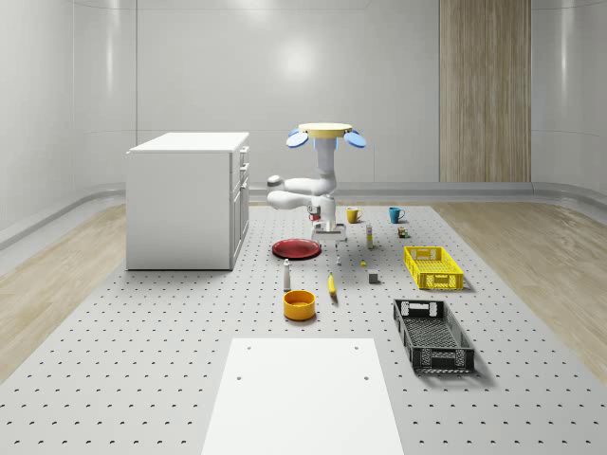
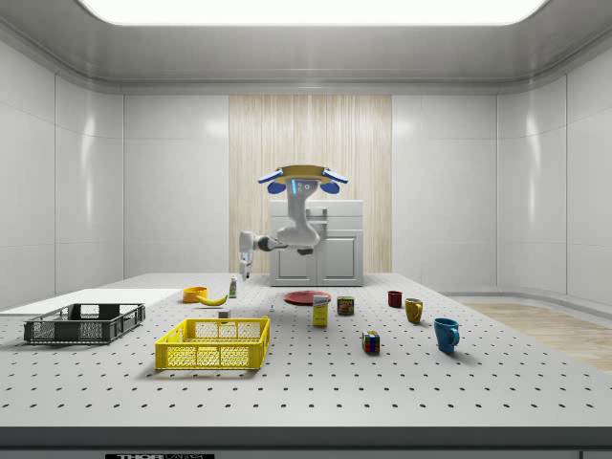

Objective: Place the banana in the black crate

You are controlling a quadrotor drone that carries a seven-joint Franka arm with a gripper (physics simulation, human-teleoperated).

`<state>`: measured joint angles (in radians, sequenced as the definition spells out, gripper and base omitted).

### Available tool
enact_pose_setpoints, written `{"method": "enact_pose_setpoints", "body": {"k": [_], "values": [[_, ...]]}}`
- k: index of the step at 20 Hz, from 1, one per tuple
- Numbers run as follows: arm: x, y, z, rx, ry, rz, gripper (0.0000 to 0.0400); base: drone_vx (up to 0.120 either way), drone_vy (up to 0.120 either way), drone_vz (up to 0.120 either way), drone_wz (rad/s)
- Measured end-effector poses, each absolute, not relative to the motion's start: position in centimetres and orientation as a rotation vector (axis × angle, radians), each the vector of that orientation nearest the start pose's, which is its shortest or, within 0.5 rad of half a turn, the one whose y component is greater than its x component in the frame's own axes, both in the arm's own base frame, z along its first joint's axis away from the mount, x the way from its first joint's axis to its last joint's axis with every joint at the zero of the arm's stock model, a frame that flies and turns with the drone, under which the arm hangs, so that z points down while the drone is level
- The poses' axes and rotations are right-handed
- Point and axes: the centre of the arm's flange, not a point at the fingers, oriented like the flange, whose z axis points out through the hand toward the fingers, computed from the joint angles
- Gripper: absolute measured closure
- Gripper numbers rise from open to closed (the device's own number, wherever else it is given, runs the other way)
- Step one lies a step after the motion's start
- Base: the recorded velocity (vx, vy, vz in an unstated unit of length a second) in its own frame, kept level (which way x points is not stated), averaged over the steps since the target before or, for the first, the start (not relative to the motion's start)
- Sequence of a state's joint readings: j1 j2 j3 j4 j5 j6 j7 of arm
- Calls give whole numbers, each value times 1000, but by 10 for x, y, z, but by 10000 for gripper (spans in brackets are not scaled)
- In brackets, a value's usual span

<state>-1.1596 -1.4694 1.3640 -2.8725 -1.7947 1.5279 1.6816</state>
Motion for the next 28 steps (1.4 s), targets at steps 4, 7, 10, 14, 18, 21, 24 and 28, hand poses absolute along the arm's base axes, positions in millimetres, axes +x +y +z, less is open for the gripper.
{"method": "enact_pose_setpoints", "body": {"k": [4, 7, 10, 14, 18, 21, 24, 28], "values": [[307, 0, 491, 1, -2, 785, 0, 120, 0, 0, 0], [307, 0, 491, 1, -2, 785, 0, 120, 0, -107, 0], [307, 0, 491, 1, -2, 785, 0, 120, 0, -120, 0], [307, 0, 491, 1, -2, 785, 0, 120, 0, -60, 0], [307, 0, 491, 1, -2, 785, 0, 120, 40, 0, 0], [307, 0, 491, 1, -2, 785, 0, 120, 0, -120, 0], [307, 0, 491, 1, -2, 785, 0, 120, 0, -120, 0], [307, 0, 491, 1, -2, 785, 0, 120, 0, -30, 0]]}}
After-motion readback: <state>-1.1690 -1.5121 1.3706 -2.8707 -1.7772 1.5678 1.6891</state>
